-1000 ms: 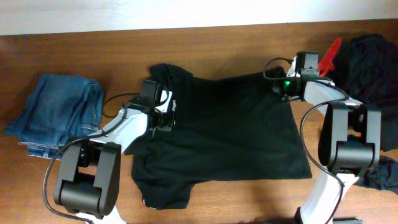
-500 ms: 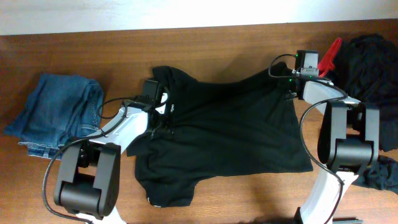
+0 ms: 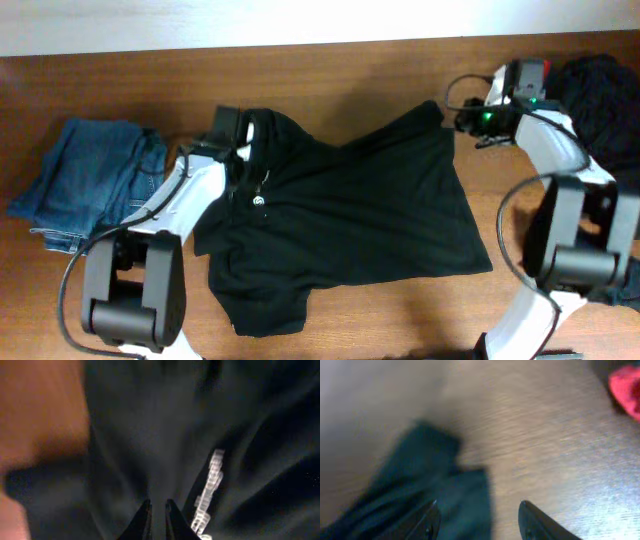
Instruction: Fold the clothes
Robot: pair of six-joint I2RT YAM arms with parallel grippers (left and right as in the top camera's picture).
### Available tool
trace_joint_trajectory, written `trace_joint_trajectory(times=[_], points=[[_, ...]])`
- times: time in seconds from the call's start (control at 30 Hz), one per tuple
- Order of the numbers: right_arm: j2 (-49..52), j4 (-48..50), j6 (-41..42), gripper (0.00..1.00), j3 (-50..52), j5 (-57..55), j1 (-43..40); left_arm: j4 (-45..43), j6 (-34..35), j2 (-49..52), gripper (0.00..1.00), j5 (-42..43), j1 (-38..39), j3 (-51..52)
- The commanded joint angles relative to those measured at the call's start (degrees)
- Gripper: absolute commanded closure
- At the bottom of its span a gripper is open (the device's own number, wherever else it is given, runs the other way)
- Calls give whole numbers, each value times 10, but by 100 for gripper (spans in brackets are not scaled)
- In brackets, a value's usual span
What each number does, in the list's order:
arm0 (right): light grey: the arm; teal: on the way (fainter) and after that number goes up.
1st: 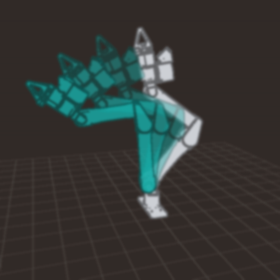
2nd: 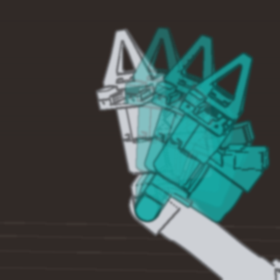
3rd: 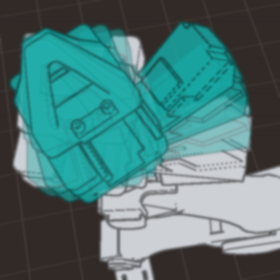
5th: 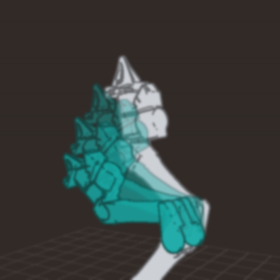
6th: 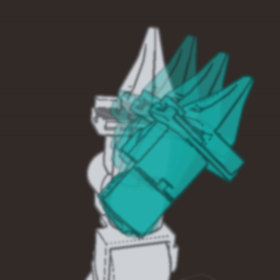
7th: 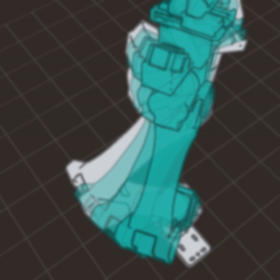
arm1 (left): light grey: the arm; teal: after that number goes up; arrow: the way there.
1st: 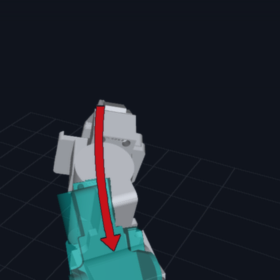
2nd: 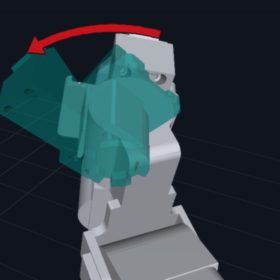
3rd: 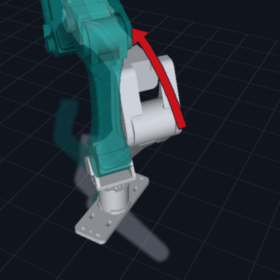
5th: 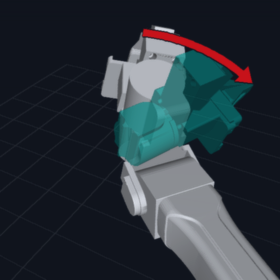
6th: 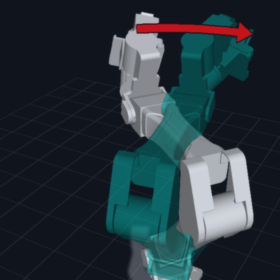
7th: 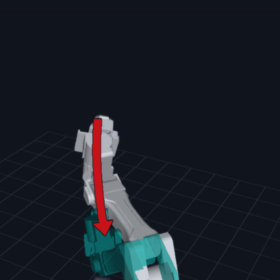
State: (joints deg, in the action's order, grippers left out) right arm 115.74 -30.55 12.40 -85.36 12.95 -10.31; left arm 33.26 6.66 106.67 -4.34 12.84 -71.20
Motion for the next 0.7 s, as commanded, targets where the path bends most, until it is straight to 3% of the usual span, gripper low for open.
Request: trace_joint_trajectory(times=[0.0,0.27,0.57,0.67], points=[[-55,-44,-10,49,-21,59,31,-33,-12,-29,89,-12,-1,-34],[-55,-260,-48,53,-21,98,151,-104,-81,-3,88,35,-2,-33],[-55,-323,-108,53,-5,27,330,-202,-102,96,89,97,-3,-34],[-54,-311,-120,62,30,12,383,-211,-102,128,93,97,-2,-34]])
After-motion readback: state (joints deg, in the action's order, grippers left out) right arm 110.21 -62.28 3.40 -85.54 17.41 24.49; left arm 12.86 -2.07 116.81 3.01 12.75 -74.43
